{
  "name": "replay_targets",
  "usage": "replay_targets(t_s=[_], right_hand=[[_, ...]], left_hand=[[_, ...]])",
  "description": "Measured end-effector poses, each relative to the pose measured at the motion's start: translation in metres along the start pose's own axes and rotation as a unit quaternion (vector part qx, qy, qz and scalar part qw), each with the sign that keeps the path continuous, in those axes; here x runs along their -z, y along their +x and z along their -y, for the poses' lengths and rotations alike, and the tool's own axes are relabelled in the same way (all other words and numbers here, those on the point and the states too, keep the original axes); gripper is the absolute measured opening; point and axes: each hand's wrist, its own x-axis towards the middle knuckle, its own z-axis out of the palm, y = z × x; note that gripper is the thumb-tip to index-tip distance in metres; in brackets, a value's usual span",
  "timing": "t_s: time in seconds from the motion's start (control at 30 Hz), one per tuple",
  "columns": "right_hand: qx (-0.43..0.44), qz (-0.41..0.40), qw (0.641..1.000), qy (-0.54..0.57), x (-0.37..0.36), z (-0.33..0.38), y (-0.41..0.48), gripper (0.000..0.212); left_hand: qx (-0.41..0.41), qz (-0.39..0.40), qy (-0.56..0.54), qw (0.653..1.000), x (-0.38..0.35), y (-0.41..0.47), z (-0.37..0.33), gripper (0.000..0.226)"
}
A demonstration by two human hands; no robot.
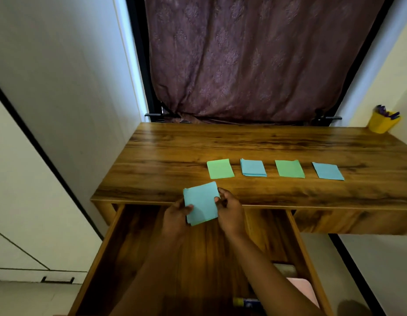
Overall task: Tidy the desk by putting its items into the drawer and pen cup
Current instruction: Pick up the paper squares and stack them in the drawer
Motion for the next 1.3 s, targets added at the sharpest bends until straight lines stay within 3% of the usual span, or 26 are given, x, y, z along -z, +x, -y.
replay_targets(t_s=[0.13, 0.27, 0.4, 0.53, 0.77, 0.93, 1.0, 1.3], right_hand=[[-0.071, 0.058, 0.996, 0.017, -0.029, -0.009, -0.017, 0.034], [-0.215, 0.163, 0.955, 0.123, -0.053, -0.015, -0.027, 0.037], [-0.294, 0.155, 0.93, 0.157, -0.098, -0.031, -0.033, 0.032], [-0.33, 0.115, 0.921, 0.172, -0.144, -0.036, -0.024, 0.029], [-0.334, 0.093, 0.929, 0.131, -0.208, -0.038, 0.011, 0.028], [-0.301, 0.192, 0.934, -0.007, -0.227, -0.049, 0.017, 0.031], [-0.294, 0.186, 0.937, -0.031, -0.223, -0.054, 0.019, 0.026], [-0.317, 0.245, 0.916, 0.002, -0.225, -0.066, 0.021, 0.028]], left_hand=[[-0.04, -0.1, 0.056, 0.993, 0.038, -0.005, 0.018, 0.037], [-0.024, -0.138, 0.088, 0.986, 0.073, -0.003, 0.028, 0.036], [0.026, -0.14, 0.166, 0.976, 0.105, 0.011, 0.04, 0.038], [0.079, -0.147, 0.175, 0.97, 0.127, 0.036, 0.043, 0.036], [0.145, -0.222, 0.009, 0.964, 0.143, 0.068, 0.035, 0.036], [0.19, -0.222, -0.121, 0.949, 0.155, 0.063, 0.041, 0.021], [0.19, -0.219, -0.208, 0.934, 0.159, 0.064, 0.04, 0.024], [0.194, -0.237, -0.307, 0.901, 0.162, 0.07, 0.052, 0.026]])
